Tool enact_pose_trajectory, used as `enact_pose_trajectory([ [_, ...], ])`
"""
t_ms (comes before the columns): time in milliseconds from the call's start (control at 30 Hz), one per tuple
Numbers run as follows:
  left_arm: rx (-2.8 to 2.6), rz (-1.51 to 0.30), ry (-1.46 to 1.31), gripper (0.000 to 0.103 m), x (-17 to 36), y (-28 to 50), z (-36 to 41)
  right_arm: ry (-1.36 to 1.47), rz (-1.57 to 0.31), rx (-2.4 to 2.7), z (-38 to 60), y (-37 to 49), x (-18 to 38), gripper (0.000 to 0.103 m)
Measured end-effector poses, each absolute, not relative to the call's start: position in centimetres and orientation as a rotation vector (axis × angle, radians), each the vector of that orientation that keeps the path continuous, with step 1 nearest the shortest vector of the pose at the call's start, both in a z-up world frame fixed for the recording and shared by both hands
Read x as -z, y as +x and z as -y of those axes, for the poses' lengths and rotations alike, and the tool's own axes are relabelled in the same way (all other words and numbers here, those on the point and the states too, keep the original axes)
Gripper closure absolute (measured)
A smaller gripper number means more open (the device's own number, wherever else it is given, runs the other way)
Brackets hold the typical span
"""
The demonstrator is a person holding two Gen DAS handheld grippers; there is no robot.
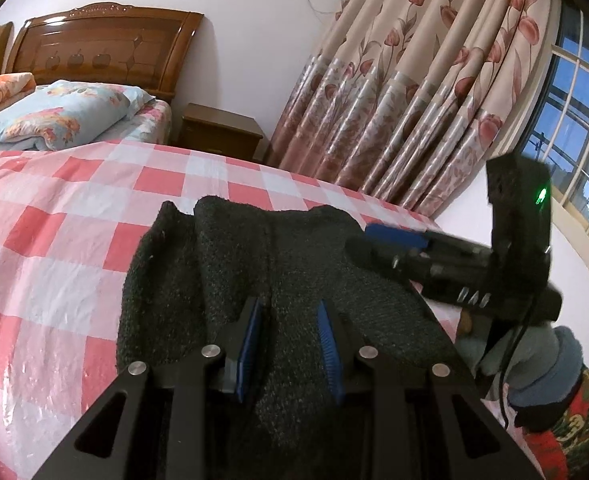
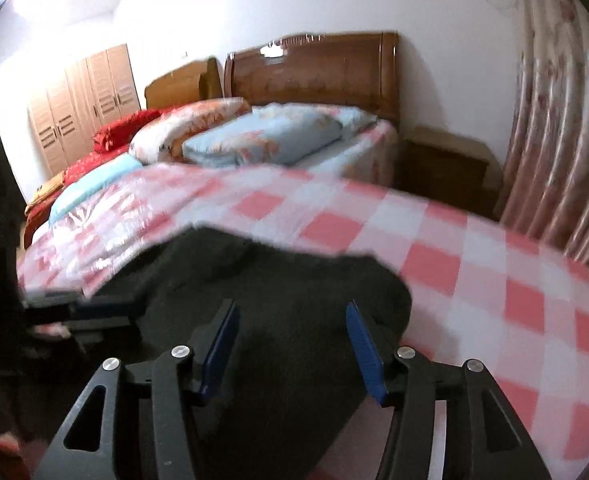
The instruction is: Fold small clothes
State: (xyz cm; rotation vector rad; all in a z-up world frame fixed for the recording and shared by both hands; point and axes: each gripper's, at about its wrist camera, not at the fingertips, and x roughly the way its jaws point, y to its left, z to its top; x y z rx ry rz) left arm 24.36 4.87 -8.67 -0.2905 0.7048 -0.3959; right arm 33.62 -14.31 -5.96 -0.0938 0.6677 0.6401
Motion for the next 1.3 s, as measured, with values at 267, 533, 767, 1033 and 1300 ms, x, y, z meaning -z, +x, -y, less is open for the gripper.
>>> enact_pose_trajectory([
  [267, 0.388, -0.693, -0.289, 0.074, 8.7, 23.9, -4.9, -0.152, -0.65, -0.625, 13.0, 30.2, 5.8, 0.0],
  [533, 0.378, -0.713, -0.274, 0.074, 8.4, 24.1, -4.6, -0.286, -0.607, -0.587, 12.3, 23.2, 6.4, 0.0],
  [767, 0.273, -0.7, -0.187, 0.072, 6.8, 20.5, -4.0, -0.395, -0.551, -0.533, 11.2, 18.4, 6.9, 0.0],
  [1033, 0.261, -0.721, -0.164, 0.067, 8.4, 17.7, -4.6, -0.423, -0.548, -0.496, 11.1, 16.8, 7.3, 0.0],
  [1300, 0.279, -0.706, -0.151, 0.067, 8.6, 17.4, -4.8, -0.438, -0.539, -0.482, 11.0, 16.3, 7.8, 0.0],
])
